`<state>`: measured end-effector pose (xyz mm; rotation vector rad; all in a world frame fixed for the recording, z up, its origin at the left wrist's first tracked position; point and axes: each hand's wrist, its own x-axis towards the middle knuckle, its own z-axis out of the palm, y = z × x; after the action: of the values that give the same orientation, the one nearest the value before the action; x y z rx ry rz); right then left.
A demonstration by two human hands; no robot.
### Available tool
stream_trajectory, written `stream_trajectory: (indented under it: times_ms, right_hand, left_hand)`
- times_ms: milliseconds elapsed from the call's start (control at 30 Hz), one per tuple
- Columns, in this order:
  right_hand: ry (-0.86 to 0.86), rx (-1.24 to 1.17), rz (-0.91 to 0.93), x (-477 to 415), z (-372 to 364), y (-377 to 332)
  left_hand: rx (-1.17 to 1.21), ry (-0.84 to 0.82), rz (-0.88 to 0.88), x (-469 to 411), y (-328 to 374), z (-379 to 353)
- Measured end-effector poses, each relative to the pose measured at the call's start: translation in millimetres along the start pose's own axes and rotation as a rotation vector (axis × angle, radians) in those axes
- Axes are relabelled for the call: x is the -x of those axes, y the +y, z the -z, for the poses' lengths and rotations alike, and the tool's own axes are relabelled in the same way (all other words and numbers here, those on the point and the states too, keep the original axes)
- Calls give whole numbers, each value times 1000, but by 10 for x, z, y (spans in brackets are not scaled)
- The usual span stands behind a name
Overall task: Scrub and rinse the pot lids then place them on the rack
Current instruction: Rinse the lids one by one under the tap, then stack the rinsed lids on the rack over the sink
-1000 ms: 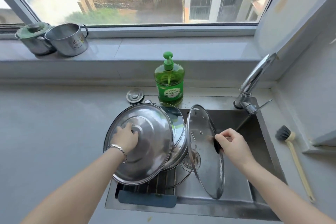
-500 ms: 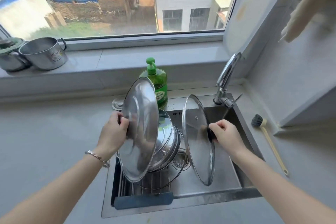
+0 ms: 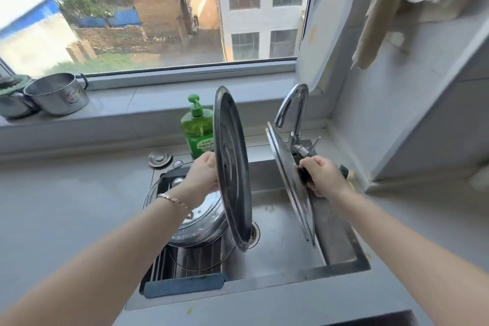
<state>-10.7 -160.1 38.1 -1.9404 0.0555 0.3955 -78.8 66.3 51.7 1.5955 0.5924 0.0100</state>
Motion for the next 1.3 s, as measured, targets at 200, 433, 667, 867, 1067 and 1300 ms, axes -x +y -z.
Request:
stream_trajectory:
  times_ms: [200,433,667,867,1067,1300]
  right_hand:
    - [-61,-138,-98,77,138,100]
    - [-73,-222,-160,143,237,231]
    - [-47,186,-40,10,135,248]
    - [-190,629,137,-36,-311,-98]
    - [-320,1023,394,177,-1307,-542]
    - [-415,1261,615,615,-2900,-891]
  left_hand:
    - [-53,-3,66,2,-109,-251]
    - [76,35,99,187,-142,-377]
    - [5,160,86,318,-105,-105]
    - [-441,388,57,476,-108,706]
    - [-736,532,195,839,-396,1773]
    - [-885,575,201,1151,-795,3226]
